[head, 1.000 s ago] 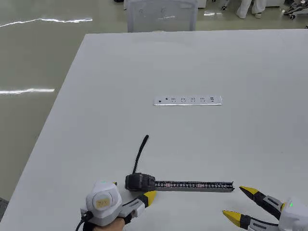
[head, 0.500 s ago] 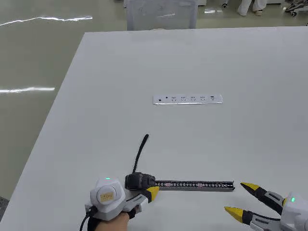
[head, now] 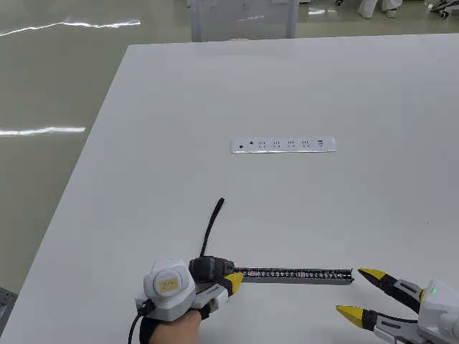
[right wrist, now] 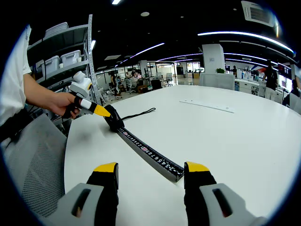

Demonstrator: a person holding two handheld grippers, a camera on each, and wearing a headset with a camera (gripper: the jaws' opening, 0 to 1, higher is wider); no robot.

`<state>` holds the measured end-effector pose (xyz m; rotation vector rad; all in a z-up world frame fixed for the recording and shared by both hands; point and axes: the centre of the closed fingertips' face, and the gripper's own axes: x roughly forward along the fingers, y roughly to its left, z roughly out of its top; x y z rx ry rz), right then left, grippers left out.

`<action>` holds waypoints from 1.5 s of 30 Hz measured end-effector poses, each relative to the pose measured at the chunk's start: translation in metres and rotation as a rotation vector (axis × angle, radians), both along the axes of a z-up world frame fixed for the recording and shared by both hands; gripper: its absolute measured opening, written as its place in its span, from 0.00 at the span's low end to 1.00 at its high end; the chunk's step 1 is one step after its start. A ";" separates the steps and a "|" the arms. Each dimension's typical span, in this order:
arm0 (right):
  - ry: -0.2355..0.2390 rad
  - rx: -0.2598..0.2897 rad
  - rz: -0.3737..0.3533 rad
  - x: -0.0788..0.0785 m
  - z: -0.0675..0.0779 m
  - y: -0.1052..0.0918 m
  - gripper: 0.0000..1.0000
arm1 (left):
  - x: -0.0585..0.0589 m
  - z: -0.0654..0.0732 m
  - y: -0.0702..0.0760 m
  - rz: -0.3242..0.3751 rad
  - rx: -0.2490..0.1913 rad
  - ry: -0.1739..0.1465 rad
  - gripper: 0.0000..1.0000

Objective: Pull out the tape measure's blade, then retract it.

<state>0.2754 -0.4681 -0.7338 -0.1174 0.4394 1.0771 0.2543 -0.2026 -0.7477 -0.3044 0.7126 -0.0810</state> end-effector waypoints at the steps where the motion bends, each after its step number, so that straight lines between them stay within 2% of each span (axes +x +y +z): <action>1: 0.000 -0.002 0.002 0.000 0.000 0.000 0.57 | 0.000 0.000 0.000 0.006 -0.007 0.004 0.80; 2: -0.001 -0.006 0.005 0.001 -0.001 0.000 0.57 | 0.002 0.000 0.000 0.015 -0.020 0.005 0.80; 10: -0.003 -0.015 0.027 0.008 -0.004 0.000 0.56 | 0.007 0.001 -0.001 0.031 -0.026 0.013 0.79; 15: -0.004 -0.018 0.034 0.011 -0.005 0.001 0.55 | 0.010 0.002 -0.006 0.027 -0.021 0.019 0.78; 21: 0.002 -0.020 0.037 0.013 -0.007 0.001 0.55 | 0.013 0.000 -0.003 0.038 -0.009 0.028 0.75; 32: 0.011 -0.016 0.036 0.017 -0.011 0.002 0.54 | 0.016 -0.001 -0.002 0.065 -0.013 0.046 0.73; 37: 0.013 -0.015 0.034 0.019 -0.012 0.003 0.54 | 0.016 -0.003 -0.001 0.074 0.005 0.058 0.70; 40: 0.011 -0.015 0.035 0.020 -0.013 0.002 0.54 | 0.015 -0.004 -0.002 0.064 0.032 0.068 0.69; 45: 0.011 -0.017 0.037 0.021 -0.014 0.002 0.54 | 0.016 -0.006 0.001 0.070 0.044 0.073 0.68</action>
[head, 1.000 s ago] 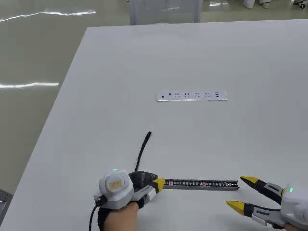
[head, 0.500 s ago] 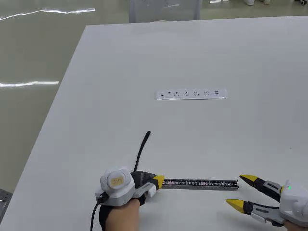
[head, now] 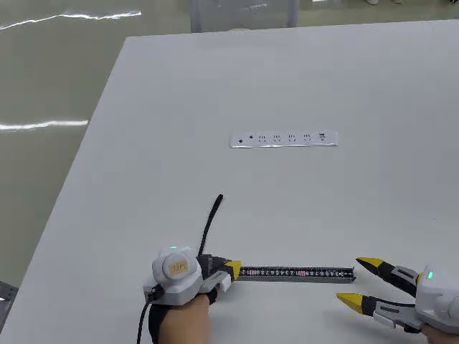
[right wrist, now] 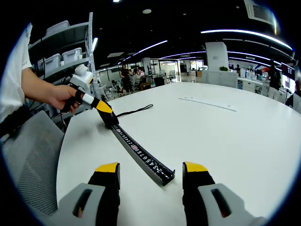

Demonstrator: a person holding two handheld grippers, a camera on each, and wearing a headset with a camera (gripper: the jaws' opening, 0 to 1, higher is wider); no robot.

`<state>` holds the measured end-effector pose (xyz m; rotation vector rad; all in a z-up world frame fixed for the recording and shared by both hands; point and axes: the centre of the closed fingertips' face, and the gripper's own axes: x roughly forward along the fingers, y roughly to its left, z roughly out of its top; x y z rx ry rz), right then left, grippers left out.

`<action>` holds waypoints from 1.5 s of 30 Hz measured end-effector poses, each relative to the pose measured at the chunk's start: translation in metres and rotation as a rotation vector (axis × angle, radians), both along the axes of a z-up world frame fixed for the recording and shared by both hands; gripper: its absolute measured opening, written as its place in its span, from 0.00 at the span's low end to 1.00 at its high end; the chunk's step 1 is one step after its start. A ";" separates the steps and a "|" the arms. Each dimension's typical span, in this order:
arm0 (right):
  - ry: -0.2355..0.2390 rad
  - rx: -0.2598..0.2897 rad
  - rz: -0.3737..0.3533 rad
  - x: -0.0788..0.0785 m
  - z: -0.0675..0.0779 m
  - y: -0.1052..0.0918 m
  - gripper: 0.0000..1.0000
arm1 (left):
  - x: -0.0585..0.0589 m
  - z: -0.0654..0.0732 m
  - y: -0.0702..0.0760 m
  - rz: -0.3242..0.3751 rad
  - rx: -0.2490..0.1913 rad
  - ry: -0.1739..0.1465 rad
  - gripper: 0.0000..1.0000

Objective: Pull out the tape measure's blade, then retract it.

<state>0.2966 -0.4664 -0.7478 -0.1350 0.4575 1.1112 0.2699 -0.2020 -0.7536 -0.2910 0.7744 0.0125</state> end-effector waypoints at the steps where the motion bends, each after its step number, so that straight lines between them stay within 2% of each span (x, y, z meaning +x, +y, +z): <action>1: 0.000 -0.001 0.002 0.000 0.000 0.000 0.54 | 0.000 0.000 0.000 -0.002 0.003 0.002 0.67; 18: 0.008 -0.006 0.018 0.003 -0.006 0.001 0.53 | 0.000 -0.004 0.004 -0.007 0.040 0.022 0.63; 31: 0.008 -0.015 0.042 0.004 -0.010 0.002 0.52 | 0.000 -0.005 0.002 -0.008 0.045 0.028 0.62; 45: 0.007 -0.049 0.087 0.012 -0.021 -0.004 0.41 | 0.001 -0.006 0.003 -0.015 0.046 0.028 0.63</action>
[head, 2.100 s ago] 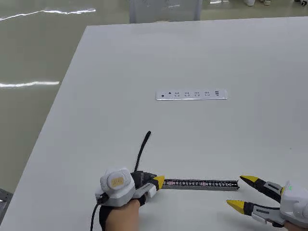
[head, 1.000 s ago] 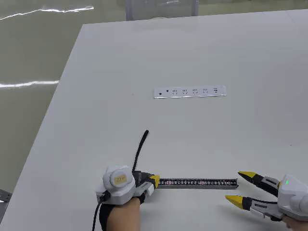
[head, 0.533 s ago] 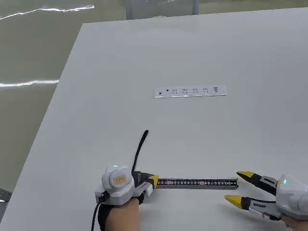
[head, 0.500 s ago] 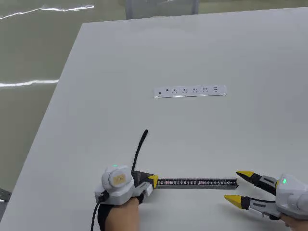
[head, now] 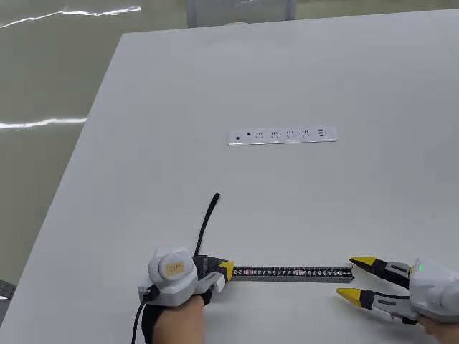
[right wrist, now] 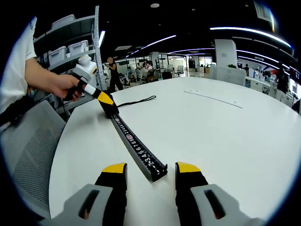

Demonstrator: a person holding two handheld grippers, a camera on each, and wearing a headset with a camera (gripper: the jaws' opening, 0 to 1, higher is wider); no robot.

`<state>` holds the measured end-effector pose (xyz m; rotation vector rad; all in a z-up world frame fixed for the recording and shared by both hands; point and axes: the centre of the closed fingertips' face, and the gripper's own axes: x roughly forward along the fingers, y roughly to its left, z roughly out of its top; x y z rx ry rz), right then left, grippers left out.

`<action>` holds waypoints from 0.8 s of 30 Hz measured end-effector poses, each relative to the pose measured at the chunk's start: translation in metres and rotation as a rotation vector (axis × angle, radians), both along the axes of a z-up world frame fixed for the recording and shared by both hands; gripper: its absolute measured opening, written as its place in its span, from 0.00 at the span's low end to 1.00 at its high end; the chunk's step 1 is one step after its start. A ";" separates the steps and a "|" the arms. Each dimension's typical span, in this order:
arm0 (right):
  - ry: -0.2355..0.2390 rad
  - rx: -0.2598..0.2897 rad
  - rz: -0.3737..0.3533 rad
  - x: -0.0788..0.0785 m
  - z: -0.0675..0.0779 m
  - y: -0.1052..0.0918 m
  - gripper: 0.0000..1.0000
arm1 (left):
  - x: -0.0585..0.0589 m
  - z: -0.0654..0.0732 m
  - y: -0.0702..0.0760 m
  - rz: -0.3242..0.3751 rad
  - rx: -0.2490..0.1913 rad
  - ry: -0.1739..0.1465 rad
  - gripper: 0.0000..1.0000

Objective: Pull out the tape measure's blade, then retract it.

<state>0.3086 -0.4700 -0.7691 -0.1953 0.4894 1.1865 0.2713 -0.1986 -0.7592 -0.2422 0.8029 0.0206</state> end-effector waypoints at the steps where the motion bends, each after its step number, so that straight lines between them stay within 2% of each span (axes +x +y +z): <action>1: 0.003 0.003 -0.001 0.001 0.000 -0.001 0.41 | 0.000 0.000 0.000 0.000 0.000 0.000 0.63; 12: -0.004 -0.023 0.036 0.003 -0.013 -0.008 0.33 | 0.000 -0.002 -0.002 -0.002 0.002 -0.002 0.63; 20: -0.005 -0.016 0.041 0.004 -0.013 -0.006 0.28 | 0.000 -0.002 -0.003 -0.003 0.003 0.001 0.63; 24: -0.009 -0.015 0.055 0.002 -0.013 -0.006 0.22 | 0.000 -0.002 -0.003 -0.004 0.004 0.001 0.63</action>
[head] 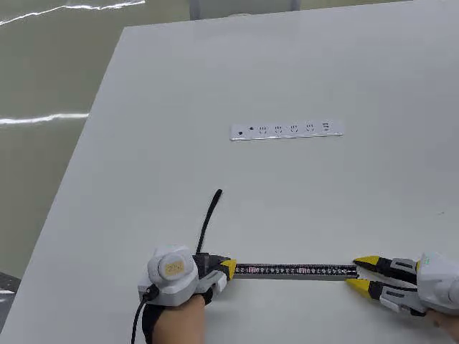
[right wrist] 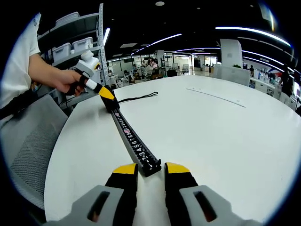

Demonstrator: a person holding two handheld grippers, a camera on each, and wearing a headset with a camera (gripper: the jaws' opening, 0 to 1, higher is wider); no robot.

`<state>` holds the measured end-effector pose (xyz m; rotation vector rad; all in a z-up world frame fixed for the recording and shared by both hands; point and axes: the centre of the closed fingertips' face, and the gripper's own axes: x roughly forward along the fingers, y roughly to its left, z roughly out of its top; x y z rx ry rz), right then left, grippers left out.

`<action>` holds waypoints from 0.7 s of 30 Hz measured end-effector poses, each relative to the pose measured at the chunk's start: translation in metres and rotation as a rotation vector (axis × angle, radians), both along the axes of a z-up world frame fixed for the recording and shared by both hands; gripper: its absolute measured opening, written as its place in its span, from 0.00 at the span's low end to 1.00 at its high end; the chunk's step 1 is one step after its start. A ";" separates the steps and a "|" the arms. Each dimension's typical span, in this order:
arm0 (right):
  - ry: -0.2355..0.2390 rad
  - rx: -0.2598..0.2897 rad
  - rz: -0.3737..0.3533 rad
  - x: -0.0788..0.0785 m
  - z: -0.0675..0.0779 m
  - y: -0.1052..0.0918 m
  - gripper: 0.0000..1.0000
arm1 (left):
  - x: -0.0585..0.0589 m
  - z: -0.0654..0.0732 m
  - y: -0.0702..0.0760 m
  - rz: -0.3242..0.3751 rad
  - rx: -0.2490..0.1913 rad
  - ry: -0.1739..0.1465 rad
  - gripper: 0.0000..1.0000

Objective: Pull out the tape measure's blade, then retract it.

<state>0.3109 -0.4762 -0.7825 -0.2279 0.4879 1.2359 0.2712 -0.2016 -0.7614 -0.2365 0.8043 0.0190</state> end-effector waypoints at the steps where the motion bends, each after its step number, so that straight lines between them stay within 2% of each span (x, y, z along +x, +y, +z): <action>1: 0.002 0.002 0.004 -0.001 0.000 0.000 0.20 | 0.000 0.001 0.000 0.000 0.000 0.000 0.63; 4: 0.001 -0.002 0.006 -0.002 0.000 -0.001 0.16 | 0.000 0.000 -0.001 -0.002 0.001 0.002 0.63; 14: 0.010 0.009 0.001 -0.001 0.001 -0.002 0.16 | -0.001 0.000 0.000 -0.002 0.004 0.007 0.63; 21: 0.007 0.007 0.003 -0.001 0.001 -0.002 0.14 | 0.001 0.000 0.000 0.004 0.017 0.022 0.62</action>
